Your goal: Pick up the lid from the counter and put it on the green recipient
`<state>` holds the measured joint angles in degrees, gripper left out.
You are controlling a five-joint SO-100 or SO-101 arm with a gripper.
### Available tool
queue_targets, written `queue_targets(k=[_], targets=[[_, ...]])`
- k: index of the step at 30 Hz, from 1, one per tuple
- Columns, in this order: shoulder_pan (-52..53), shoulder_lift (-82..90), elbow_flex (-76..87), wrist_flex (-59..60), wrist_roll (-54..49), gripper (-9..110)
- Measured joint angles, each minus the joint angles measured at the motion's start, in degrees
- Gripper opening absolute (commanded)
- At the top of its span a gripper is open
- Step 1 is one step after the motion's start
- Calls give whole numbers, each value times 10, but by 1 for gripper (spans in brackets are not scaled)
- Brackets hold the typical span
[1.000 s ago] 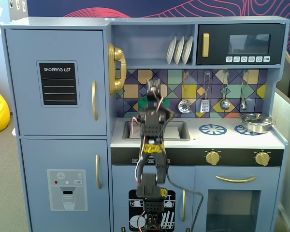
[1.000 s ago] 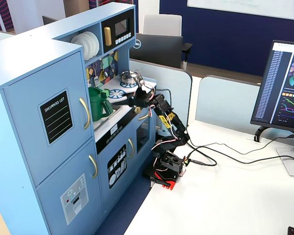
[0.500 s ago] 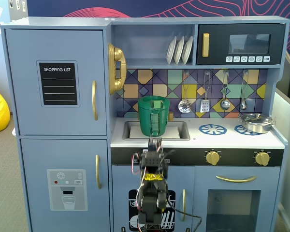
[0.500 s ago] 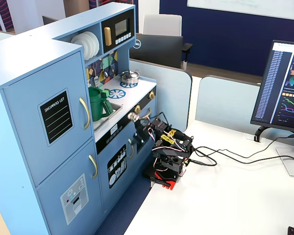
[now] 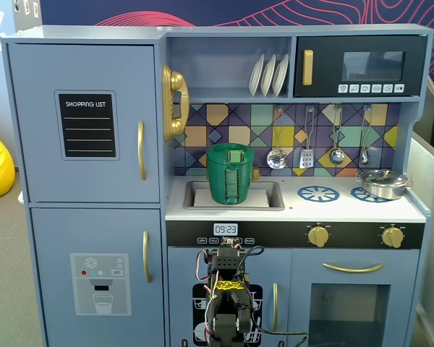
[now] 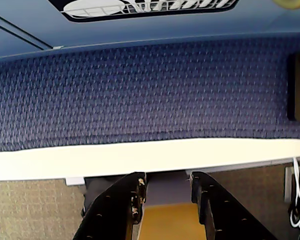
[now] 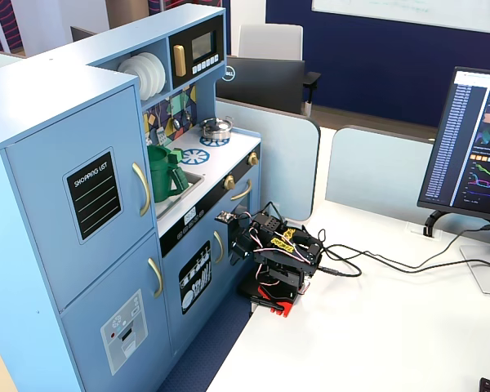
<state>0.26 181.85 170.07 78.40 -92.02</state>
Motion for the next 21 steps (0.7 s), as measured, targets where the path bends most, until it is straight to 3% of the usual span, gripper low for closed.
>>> queue_targets(k=[21], targets=[[-13,6,0,-1,33,4]])
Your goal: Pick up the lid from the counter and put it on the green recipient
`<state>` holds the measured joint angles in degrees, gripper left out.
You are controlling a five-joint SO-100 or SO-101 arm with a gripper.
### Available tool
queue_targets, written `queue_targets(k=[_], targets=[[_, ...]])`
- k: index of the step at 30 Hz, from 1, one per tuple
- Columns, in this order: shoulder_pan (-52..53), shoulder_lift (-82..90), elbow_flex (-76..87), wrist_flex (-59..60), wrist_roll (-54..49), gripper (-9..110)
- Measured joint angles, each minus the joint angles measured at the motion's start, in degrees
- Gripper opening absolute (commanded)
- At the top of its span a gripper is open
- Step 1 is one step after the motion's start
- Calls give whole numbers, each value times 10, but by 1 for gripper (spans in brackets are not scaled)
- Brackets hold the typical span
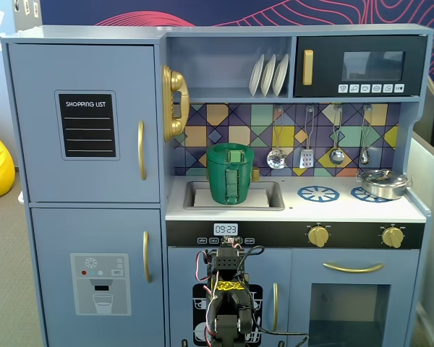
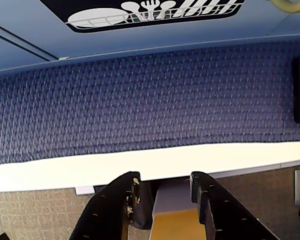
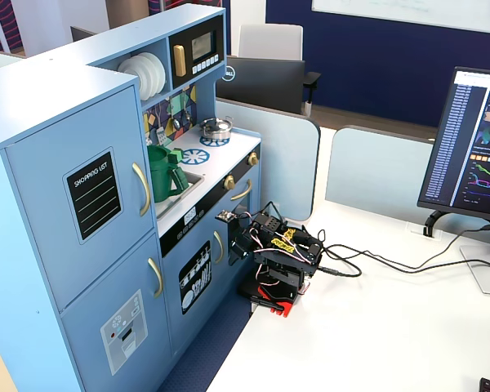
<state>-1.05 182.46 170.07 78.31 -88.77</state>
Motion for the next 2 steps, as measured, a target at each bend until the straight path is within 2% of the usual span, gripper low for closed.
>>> queue_targets(k=[2], targets=[[0,0,0,0,0,4]])
